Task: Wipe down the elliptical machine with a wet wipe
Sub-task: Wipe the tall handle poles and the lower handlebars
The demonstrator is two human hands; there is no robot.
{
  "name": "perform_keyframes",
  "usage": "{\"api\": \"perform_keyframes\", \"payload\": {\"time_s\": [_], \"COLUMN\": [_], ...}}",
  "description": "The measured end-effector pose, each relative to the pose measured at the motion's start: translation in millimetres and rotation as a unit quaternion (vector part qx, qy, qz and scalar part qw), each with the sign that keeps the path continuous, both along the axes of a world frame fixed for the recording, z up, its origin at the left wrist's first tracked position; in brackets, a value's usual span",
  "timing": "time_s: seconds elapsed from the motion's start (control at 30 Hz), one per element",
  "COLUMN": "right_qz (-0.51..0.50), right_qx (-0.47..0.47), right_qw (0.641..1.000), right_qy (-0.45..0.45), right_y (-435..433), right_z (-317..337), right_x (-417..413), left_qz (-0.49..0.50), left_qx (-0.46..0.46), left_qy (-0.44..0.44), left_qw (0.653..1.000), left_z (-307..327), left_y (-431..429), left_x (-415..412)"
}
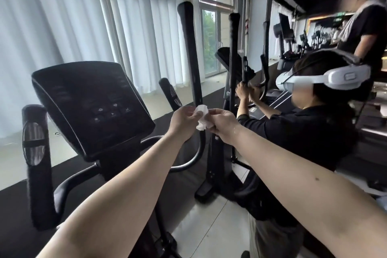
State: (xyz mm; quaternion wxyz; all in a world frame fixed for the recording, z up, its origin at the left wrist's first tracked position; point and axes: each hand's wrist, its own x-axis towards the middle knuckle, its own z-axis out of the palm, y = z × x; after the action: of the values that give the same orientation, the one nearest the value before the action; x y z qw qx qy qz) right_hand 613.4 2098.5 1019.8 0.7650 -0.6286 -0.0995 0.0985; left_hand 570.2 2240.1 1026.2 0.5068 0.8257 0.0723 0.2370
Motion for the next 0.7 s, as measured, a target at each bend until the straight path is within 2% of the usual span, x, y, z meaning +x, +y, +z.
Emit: {"api": "perform_keyframes", "payload": {"time_s": [0.1,0.2,0.43,0.63,0.7], "right_qz": [-0.023,-0.059,-0.027,-0.124,-0.149], "right_qx": [-0.041,-0.054,0.072,0.115,0.107], "right_qw": [0.998,0.993,0.995,0.979,0.973], "right_qy": [-0.047,-0.088,-0.064,-0.111,-0.138], "right_y": [-10,-13,5,28,38], "right_z": [17,43,110,161,181], "right_x": [-8,-11,-4,39,63], "left_qz": [-0.019,-0.010,0.000,-0.075,-0.085], "left_qx": [0.010,0.057,0.100,0.093,0.038], "left_qy": [-0.028,-0.049,-0.058,-0.069,-0.099], "left_qw": [0.999,0.997,0.993,0.990,0.991], "left_z": [20,48,122,191,211], "left_y": [-8,-13,-8,5,14], "left_x": [-7,-12,1,44,62]}}
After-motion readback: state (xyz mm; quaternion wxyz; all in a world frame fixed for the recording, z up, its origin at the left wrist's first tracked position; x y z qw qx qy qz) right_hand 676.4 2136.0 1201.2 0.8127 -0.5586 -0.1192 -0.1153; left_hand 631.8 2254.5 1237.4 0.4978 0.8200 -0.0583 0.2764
